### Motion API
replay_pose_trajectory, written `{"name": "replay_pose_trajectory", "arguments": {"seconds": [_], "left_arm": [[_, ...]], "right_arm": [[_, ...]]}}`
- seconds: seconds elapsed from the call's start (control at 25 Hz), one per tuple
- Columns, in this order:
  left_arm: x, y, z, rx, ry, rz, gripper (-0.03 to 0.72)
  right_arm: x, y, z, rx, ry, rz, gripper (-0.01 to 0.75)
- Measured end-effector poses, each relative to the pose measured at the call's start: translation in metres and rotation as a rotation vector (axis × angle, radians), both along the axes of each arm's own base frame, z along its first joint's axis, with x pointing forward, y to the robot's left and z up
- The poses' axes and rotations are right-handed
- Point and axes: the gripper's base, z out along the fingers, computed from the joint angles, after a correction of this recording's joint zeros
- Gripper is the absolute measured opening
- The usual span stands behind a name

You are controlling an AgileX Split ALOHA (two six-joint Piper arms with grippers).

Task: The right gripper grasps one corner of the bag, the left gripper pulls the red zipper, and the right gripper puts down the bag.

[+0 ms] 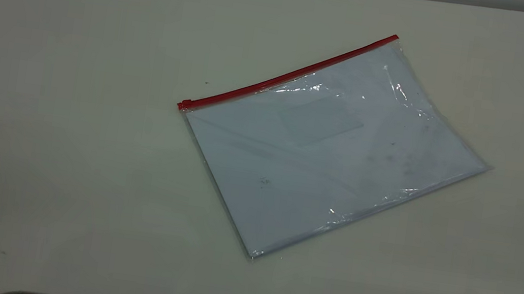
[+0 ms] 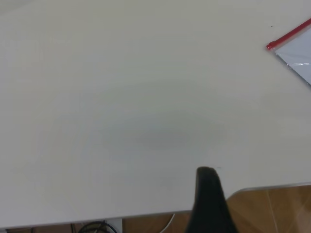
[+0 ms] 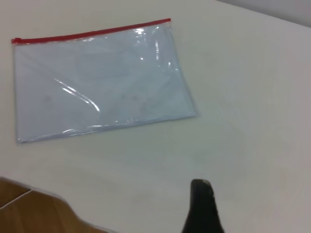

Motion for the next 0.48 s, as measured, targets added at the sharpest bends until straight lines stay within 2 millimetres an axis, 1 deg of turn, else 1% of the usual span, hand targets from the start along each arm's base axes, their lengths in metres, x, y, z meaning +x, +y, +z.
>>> {"name": "replay_pose_trajectory", "arguments": {"seconds": [0.12,0.2,0.48], "left_arm": [[0.0,0.0,0.0,0.0,0.0,0.0,0.588],[0.0,0.0,0.0,0.0,0.0,0.0,0.588],[0.0,0.0,0.0,-0.001,0.0,0.001,0.588]], "right_arm": [[-0.001,-0.001,0.0,-0.002,0.001,0.043,0.591],[-0.001,-0.003,0.0,0.01,0.006,0.028,0.591],[0.002,-0.016,0.0,0.059,0.011,-0.158,0.591]]}}
